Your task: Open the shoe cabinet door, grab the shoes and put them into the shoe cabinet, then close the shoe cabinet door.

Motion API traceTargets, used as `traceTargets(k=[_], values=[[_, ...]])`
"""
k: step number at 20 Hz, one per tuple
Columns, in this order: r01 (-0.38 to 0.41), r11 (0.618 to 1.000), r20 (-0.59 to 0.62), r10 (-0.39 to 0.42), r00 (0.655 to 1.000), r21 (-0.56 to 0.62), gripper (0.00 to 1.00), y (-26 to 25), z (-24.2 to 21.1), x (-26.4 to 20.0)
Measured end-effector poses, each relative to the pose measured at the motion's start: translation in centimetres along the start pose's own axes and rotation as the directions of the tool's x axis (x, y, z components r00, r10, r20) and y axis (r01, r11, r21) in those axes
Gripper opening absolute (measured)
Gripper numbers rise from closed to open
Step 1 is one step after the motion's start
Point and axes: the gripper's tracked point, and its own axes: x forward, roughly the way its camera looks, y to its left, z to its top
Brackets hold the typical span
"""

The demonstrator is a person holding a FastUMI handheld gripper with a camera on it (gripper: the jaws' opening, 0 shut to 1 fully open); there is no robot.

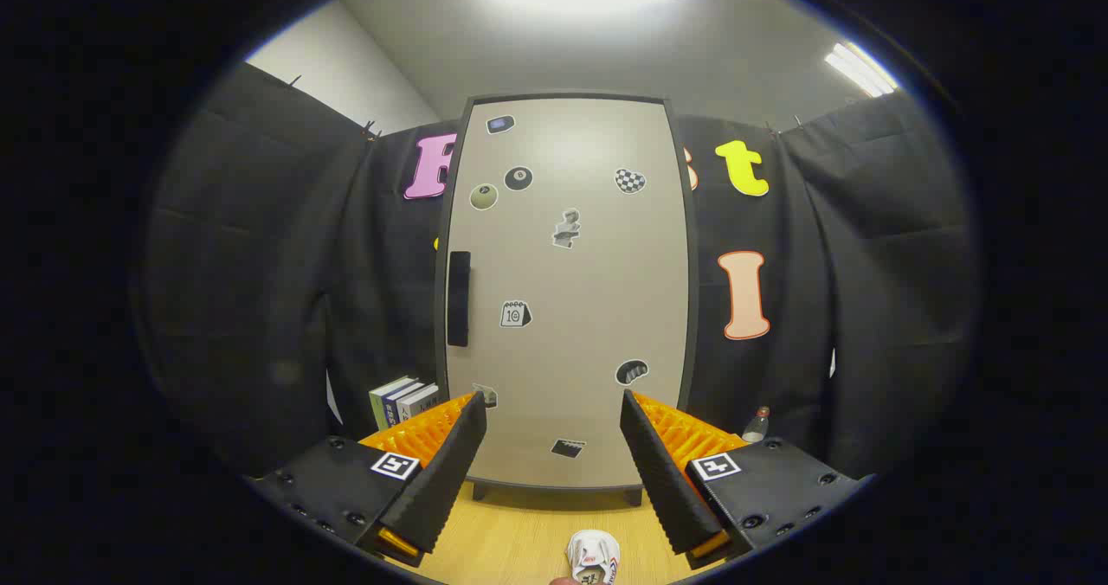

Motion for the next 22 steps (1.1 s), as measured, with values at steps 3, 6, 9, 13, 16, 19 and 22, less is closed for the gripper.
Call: traceTargets(k=[3,6,9,13,16,19,22], values=[[0.017,1.0,-0.002,-0.017,1.0,-0.018,0.98,-0.5,0.1,-0.7],[0.023,0.999,-0.013,-0.023,1.0,-0.023,0.98,-0.8,-0.2,-1.3],[0.033,0.999,-0.026,-0.033,0.999,-0.016,0.98,-1.0,-0.2,-1.4],[0.031,1.0,-0.019,-0.031,0.999,0.002,0.98,-0.6,0.4,-1.3],[0.025,1.0,-0.008,-0.026,1.0,-0.017,0.98,-0.5,0.8,-1.0],[0.015,1.0,-0.01,-0.015,1.0,-0.001,0.98,-0.1,1.2,-0.3],[0.006,1.0,0.011,-0.006,1.0,-0.01,0.98,0.0,1.9,0.9]])
